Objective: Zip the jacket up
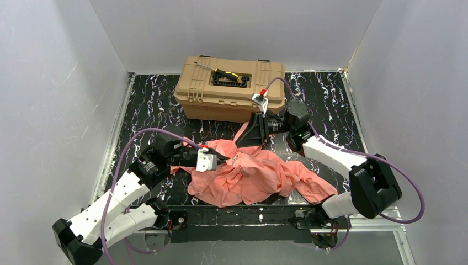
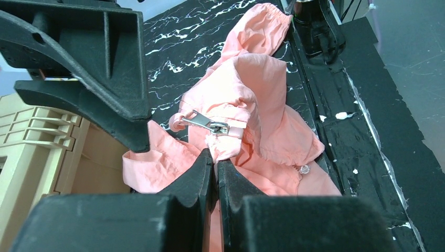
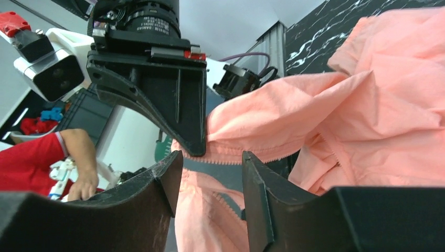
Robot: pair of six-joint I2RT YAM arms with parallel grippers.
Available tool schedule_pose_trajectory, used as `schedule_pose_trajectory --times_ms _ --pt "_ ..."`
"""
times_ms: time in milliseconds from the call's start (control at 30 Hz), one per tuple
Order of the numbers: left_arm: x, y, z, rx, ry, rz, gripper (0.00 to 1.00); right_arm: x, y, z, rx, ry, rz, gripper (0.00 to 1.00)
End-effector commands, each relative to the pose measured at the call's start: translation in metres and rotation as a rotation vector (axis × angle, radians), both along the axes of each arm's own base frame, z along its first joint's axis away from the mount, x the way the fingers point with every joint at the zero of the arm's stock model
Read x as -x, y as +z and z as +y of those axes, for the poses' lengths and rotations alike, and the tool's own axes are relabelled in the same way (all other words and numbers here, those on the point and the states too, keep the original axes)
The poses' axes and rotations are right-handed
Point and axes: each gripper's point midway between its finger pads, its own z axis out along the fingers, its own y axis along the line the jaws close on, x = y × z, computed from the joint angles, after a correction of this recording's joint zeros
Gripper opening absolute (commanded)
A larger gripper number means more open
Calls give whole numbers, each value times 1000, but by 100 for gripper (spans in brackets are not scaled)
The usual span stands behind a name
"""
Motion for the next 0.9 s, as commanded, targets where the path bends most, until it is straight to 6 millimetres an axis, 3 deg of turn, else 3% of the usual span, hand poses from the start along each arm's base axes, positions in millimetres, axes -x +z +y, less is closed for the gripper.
schedule_pose_trajectory --times_ms 0,200,433,600,633,733,867 --pt "6 16 1 27 -23 -42 0 20 11 -8 -34 58 -25 52" --pt "7 20 2 34 -24 -53 0 24 5 -10 -14 59 -13 43" --pt "7 21 3 32 -22 -52 0 23 13 -10 -33 39 -26 15" --pt "5 20 3 28 -14 -59 0 28 14 -14 -37 32 -31 1" --pt "5 20 3 27 -12 -60 0 28 13 -14 -33 25 -27 3" --pt "6 22 3 30 -19 -67 0 22 1 -12 11 -16 -7 52" --pt "7 23 1 33 -35 -74 0 17 -3 -7 22 -25 21 73"
